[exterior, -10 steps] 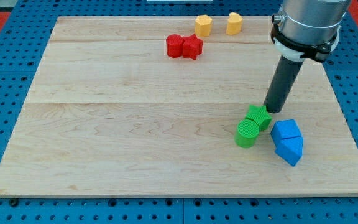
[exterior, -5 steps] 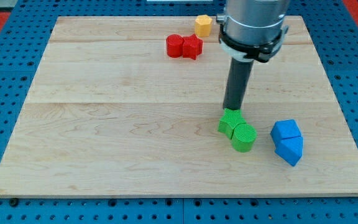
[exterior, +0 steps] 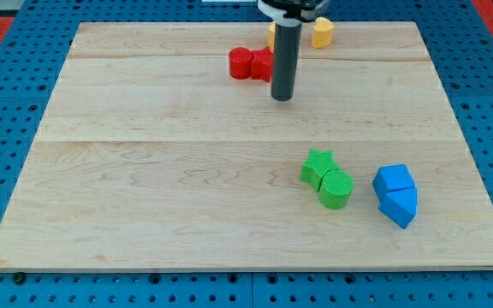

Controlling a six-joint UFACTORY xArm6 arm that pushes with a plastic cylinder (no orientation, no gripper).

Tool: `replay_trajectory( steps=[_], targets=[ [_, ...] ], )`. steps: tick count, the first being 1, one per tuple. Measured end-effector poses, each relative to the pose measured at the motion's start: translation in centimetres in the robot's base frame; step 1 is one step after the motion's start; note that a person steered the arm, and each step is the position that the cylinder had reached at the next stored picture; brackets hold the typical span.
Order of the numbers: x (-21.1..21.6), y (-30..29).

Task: Move the green star into the green circle

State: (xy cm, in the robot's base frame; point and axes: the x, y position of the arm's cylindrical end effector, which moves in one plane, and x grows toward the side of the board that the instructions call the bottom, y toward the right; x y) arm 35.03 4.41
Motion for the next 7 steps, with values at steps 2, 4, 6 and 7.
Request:
replay_trajectory(
  steps=[2, 4, 6, 7],
  targets=[
    [-4.2, 1.9],
    [-6.1, 6.0],
    [-7.8, 20.4],
    [-12.0, 22.5]
  ],
)
